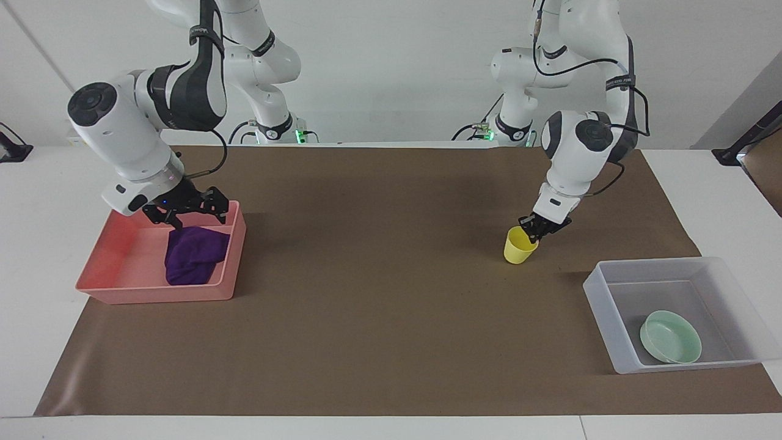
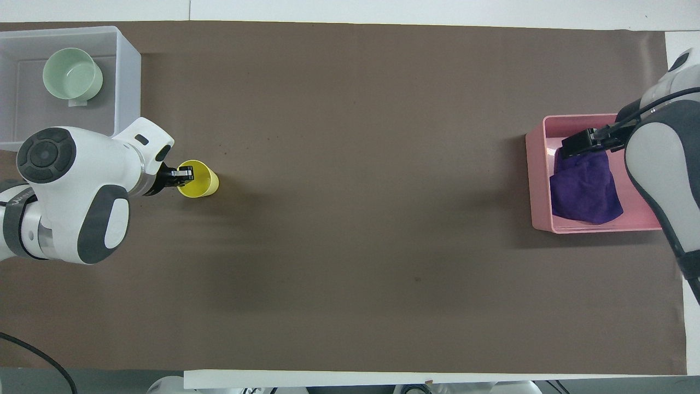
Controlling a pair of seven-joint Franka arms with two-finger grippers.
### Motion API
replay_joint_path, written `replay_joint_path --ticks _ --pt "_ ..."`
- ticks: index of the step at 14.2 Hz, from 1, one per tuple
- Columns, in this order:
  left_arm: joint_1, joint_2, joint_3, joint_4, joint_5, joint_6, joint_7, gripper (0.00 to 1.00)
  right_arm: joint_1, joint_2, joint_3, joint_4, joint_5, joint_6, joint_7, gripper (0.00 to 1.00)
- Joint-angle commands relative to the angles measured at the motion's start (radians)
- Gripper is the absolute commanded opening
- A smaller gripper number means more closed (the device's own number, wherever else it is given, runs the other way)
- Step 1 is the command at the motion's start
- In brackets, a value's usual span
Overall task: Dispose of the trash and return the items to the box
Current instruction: 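Lift the yellow cup and place it into the clear box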
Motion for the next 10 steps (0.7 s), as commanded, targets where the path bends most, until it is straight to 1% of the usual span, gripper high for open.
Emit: replay_joint_path --ticks 1,3,4,5,6,7,8,9,10 --pt "-0.016 0.024 0.012 0.036 0.012 0.023 -0.061 0.00 -0.011 0.017 0.002 0.120 -0.010 -0.139 0.025 1.00" --pt "-0.013 0.021 0.013 0.036 0.012 0.012 -0.046 0.00 -0.005 -0.029 -0.004 0.158 -0.016 -0.251 0.026 1.00" --pt "-0.013 0.021 0.013 0.063 0.012 0.004 -0.058 0.00 -0.006 -0.054 -0.004 0.158 -0.021 -0.281 0.028 1.00" --pt "-0.008 0.021 0.013 0.155 0.008 -0.075 -0.073 0.00 -0.014 -0.071 -0.002 0.158 -0.021 -0.315 0.028 1.00" --pt "0.001 0.022 0.015 0.299 0.003 -0.252 -0.085 0.00 -0.014 -0.087 -0.004 0.158 -0.021 -0.353 0.028 1.00" --pt "0.019 0.019 0.027 0.426 0.002 -0.392 -0.081 0.00 -0.013 -0.106 -0.004 0.152 -0.019 -0.375 0.028 1.00" --pt "0.057 0.012 0.027 0.496 -0.012 -0.469 -0.081 0.00 -0.013 -0.129 -0.001 0.142 -0.018 -0.392 0.028 1.00" --pt "0.100 0.007 0.029 0.548 -0.041 -0.511 -0.070 0.00 -0.013 -0.144 -0.001 0.128 -0.012 -0.394 0.026 1.00" --pt "0.123 0.007 0.030 0.580 -0.044 -0.520 -0.070 0.00 -0.014 -0.153 -0.001 0.125 -0.004 -0.395 0.026 1.00"
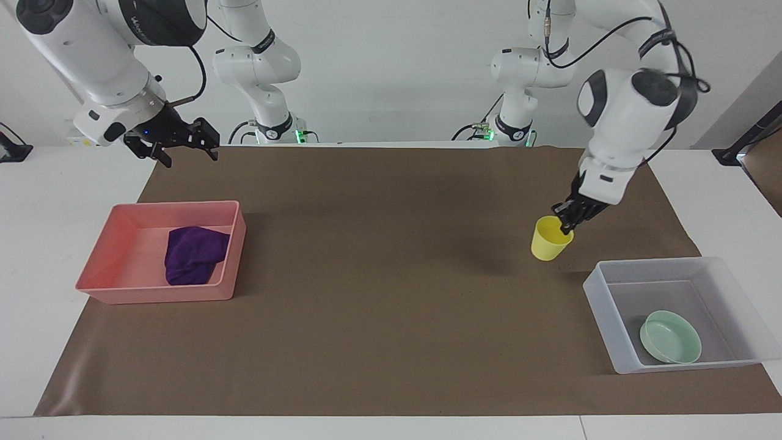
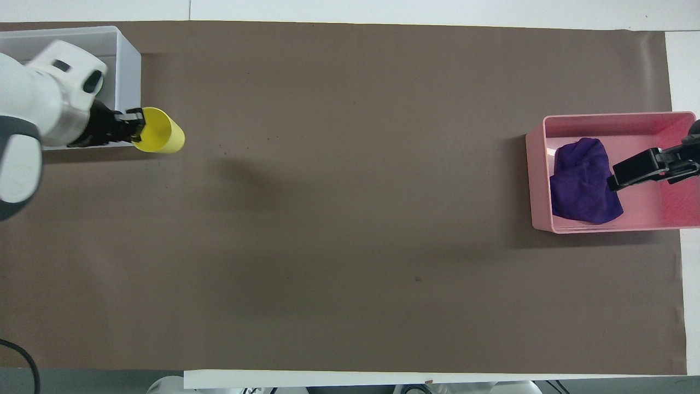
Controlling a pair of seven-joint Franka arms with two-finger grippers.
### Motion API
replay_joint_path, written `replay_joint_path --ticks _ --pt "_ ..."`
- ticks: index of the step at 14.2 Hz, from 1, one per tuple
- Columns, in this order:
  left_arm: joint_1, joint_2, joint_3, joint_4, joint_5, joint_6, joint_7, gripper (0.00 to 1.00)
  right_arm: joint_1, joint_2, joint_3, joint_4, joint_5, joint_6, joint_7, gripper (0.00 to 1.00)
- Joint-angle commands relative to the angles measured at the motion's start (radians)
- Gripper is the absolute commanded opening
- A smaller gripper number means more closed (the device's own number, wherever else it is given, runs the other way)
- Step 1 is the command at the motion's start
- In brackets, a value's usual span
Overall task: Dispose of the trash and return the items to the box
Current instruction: 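Lift the yellow cup and place it into the clear box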
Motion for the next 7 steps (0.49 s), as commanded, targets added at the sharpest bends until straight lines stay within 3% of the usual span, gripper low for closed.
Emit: replay_joint_path --ticks 1,3,7 --pt "0.086 0.024 0.003 0.112 -0.024 -0.049 0.003 0.00 -0.008 -0.043 0.008 -0.035 0.004 -0.003 0.010 1.00" --pt "0.176 0.041 0.003 0.092 -0.020 0.087 0.000 0.00 -0.003 -0.049 0.008 -0.052 0.004 -0.003 0.010 1.00" --pt "0.245 0.284 0.038 0.213 -0.026 0.205 -0.005 0.00 0.008 -0.066 0.011 -0.081 0.004 -0.003 0.008 1.00"
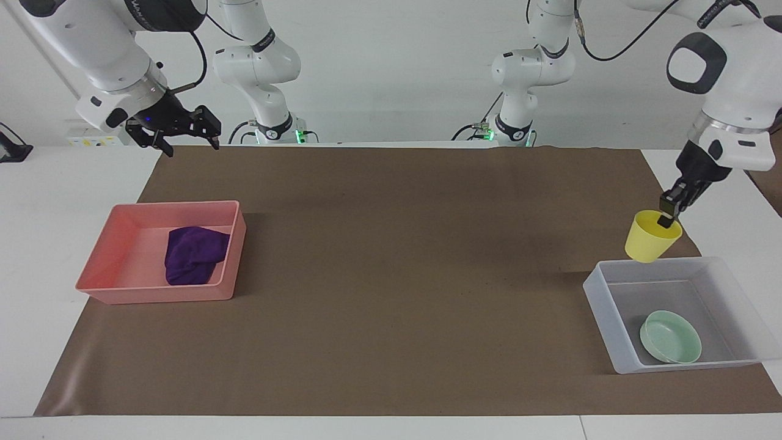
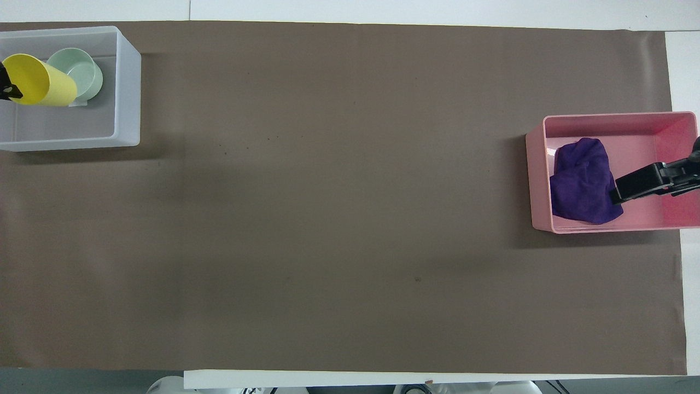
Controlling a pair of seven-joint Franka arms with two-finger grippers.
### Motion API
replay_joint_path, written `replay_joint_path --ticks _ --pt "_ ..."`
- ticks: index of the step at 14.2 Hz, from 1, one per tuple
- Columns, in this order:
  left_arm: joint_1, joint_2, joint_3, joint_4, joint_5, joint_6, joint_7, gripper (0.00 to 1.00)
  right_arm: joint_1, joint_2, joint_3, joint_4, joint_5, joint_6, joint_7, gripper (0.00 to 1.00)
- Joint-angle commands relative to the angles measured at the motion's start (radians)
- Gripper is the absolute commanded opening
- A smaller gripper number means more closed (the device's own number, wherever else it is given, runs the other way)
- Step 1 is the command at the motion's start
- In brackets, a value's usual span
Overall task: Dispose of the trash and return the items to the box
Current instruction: 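Lift the yellow cup and place it into the clear box, then open the left gripper and withdraw it from the yellow cup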
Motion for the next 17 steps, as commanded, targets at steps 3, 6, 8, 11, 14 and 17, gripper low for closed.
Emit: replay_joint_path --ticks 3,6,8,11,14,17 --pt "0.074 0.279 0.017 0.207 -0.073 0.098 -0.012 0.00 -0.003 -0.029 0.007 -0.038 -0.020 0.068 0.005 1.00" --pt "0.083 0.357 0.017 0.238 -0.076 0.130 -0.024 0.00 -0.003 -0.028 0.007 -0.036 -0.047 0.075 0.004 1.00" --pt "0.080 0.388 0.017 0.227 -0.071 0.184 -0.026 0.00 -0.003 -0.028 0.007 -0.036 -0.053 0.083 0.005 1.00" --pt "0.083 0.399 0.019 0.209 -0.067 0.186 -0.026 0.00 -0.003 -0.026 0.007 -0.033 -0.053 0.083 0.005 1.00" --pt "0.083 0.396 0.019 0.215 -0.041 0.149 -0.018 0.50 -0.003 -0.028 0.007 -0.032 -0.053 0.082 0.004 1.00" --pt "0.082 0.358 0.019 0.220 -0.024 0.097 -0.012 0.98 -0.008 -0.028 0.007 -0.032 -0.053 0.082 0.001 1.00"
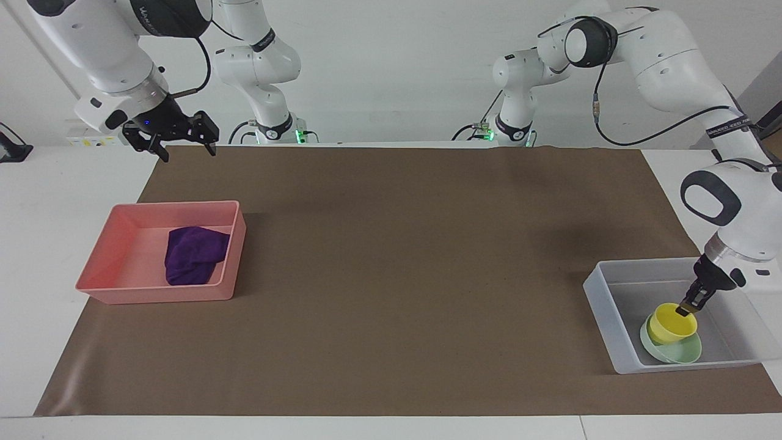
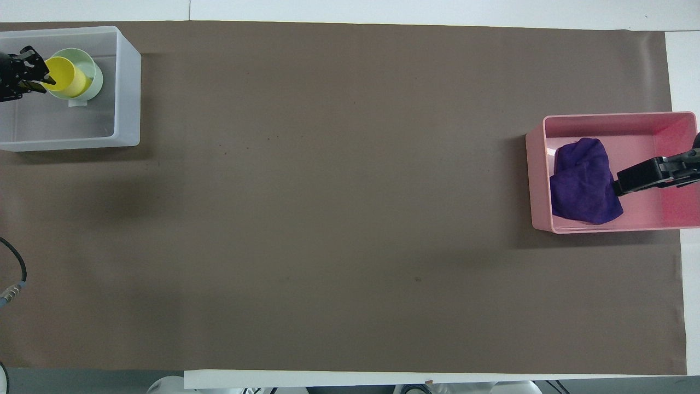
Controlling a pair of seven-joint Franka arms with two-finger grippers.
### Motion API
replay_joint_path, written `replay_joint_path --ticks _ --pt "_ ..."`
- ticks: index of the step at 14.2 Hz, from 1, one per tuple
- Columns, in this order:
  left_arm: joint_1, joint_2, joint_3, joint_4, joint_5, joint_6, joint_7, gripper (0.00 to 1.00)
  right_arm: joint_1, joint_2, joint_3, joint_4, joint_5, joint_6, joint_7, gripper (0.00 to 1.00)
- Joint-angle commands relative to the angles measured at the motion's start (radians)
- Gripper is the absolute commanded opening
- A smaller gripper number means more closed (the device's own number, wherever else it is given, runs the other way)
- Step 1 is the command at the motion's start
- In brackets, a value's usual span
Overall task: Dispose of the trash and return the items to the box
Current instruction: 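Open the left gripper and withdraw it from the yellow cup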
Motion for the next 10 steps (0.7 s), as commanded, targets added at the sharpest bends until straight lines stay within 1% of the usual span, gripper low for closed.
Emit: replay_joint_path --ticks 1,3,5,8,9,10 --pt "0.000 -0.088 0.000 -0.008 0.031 -0.062 0.019 1.00 -0.009 -0.022 0.005 -0.024 -0.013 0.019 -0.001 1.00" --pt "-0.003 -0.188 0.000 -0.077 0.031 -0.118 0.109 1.00 -0.012 -0.022 0.005 -0.024 -0.013 0.019 -0.001 1.00" --pt "-0.008 -0.314 0.000 -0.208 0.031 -0.189 0.176 1.00 -0.015 -0.022 0.005 -0.024 -0.012 0.022 0.001 1.00" --pt "-0.031 -0.533 -0.005 -0.440 0.031 -0.211 0.277 1.00 -0.013 -0.022 0.005 -0.022 -0.010 0.022 0.004 1.00" --pt "-0.050 -0.605 -0.005 -0.498 0.031 -0.247 0.312 1.00 -0.013 -0.021 0.003 -0.024 -0.010 0.023 0.004 1.00" --pt "-0.063 -0.665 -0.006 -0.534 0.031 -0.301 0.326 1.00 -0.013 -0.020 0.003 -0.024 -0.010 0.029 0.004 1.00"
